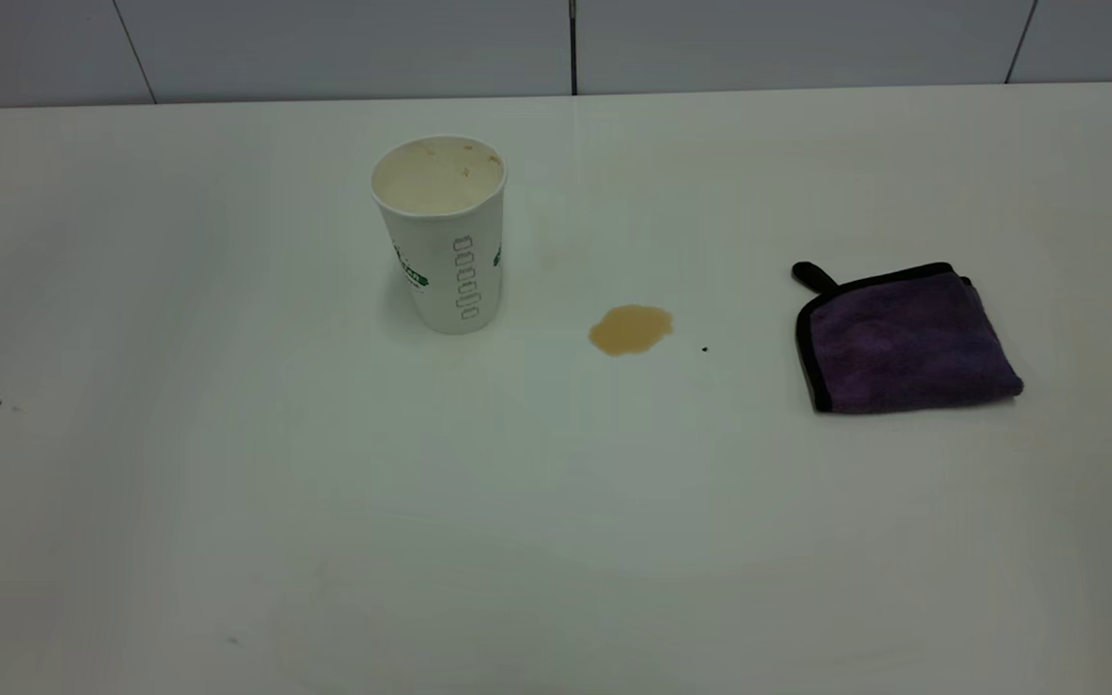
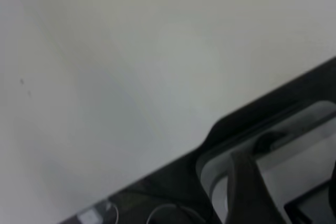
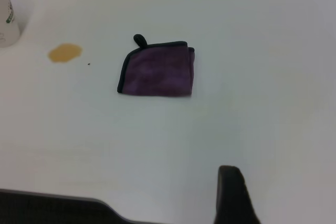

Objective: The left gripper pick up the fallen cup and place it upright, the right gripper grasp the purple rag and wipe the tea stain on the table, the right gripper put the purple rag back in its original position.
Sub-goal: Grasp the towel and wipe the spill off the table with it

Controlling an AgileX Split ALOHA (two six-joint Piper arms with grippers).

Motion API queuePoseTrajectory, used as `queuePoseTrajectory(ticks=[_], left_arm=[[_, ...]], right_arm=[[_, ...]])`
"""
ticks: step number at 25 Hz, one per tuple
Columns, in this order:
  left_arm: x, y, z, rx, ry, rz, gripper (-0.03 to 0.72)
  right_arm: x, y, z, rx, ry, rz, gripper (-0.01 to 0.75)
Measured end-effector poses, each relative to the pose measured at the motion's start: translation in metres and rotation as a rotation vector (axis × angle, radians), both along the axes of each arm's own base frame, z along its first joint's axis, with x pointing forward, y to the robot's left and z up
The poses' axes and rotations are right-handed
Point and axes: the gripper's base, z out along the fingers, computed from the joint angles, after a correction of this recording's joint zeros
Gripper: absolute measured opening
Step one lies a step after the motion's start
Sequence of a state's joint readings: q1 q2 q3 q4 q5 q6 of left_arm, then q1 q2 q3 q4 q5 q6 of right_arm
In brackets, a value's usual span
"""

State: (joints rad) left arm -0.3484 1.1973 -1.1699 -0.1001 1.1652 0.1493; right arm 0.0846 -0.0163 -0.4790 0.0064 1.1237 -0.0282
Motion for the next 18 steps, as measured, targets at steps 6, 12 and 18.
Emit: queuePoseTrajectory(ticks=[6,12,18], left_arm=[[-0.060,0.022,-0.053,0.038,0.115,0.013,0.443],[-0.103,0.038,-0.097,0.061,0.182,0.044,0.476],[-0.127,0.051,-0.111,0.068,0.075,0.048,0.476]], right_arm=[[0.000,0.000,0.000,0.000,0.000,0.000,0.498],[0.000,0.000,0.000,0.000,0.000,0.000,0.498],[0.000,0.000,0.000,0.000,0.000,0.000,0.498]])
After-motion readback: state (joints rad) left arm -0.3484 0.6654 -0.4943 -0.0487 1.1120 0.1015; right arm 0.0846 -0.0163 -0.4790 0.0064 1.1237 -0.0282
